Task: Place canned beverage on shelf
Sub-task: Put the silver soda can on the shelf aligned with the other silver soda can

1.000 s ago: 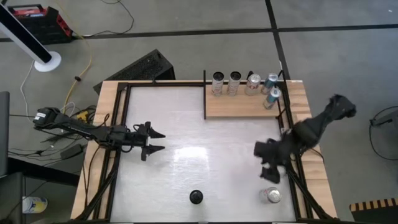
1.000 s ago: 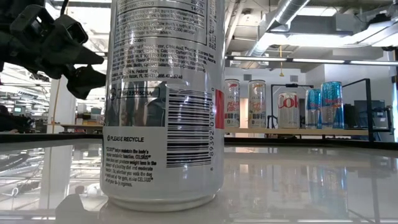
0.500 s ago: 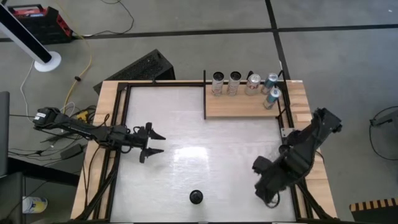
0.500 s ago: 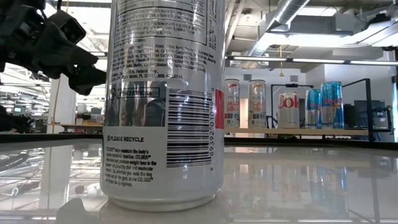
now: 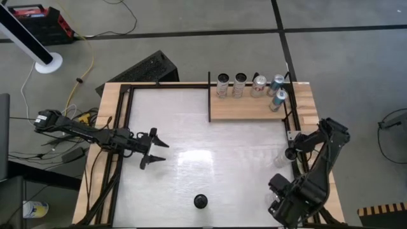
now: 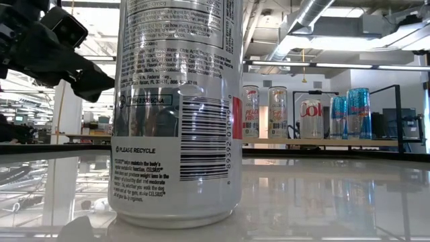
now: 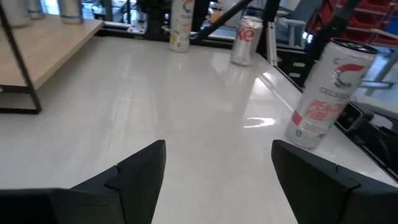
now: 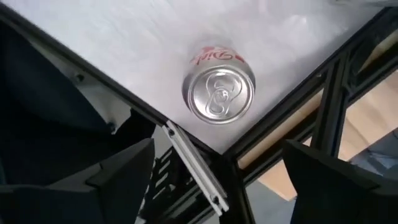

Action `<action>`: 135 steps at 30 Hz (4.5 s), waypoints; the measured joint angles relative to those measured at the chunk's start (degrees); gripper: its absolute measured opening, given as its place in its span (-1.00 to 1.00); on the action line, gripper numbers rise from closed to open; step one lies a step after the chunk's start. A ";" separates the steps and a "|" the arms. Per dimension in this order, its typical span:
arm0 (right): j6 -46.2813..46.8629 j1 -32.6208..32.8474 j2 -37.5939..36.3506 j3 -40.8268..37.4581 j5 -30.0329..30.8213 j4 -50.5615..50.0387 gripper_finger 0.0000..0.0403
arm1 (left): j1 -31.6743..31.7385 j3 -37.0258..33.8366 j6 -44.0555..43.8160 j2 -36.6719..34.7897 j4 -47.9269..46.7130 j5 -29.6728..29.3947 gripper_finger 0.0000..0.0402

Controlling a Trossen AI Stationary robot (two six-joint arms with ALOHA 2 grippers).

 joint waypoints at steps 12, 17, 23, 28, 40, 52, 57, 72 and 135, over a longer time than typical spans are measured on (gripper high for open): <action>14.65 -0.07 -0.07 -3.20 3.61 0.91 0.97 | 0.00 0.00 2.82 -0.02 0.34 0.94 0.38; 14.78 0.13 -1.22 -7.19 3.19 3.87 0.97 | 0.00 0.00 3.27 -0.04 1.25 0.92 0.38; 14.81 0.61 -4.06 -14.89 1.83 11.16 0.98 | 0.00 0.00 1.56 -0.04 1.33 1.09 0.38; 14.79 1.13 -6.54 -21.42 1.62 19.38 0.98 | 0.00 0.00 0.54 -0.04 1.42 1.14 0.38; 10.73 0.67 -7.17 -25.35 -0.94 25.63 0.92 | 0.00 0.00 -3.08 -0.02 0.44 1.22 0.38; -2.77 -1.64 -7.17 -25.29 -1.15 22.83 0.44 | 0.00 0.00 -4.14 -0.02 -1.40 1.22 0.38; -20.71 -5.86 -7.24 -25.22 -1.14 21.96 0.39 | 0.00 0.00 -3.25 -0.02 -1.40 1.22 0.38; -51.50 -15.82 -7.00 -23.97 0.21 19.93 0.38 | 0.02 0.00 -3.13 -0.02 -1.70 1.20 0.38; -121.42 -23.59 2.81 -8.65 20.50 15.28 0.42 | 0.01 0.00 -4.42 -0.02 -2.95 1.03 0.38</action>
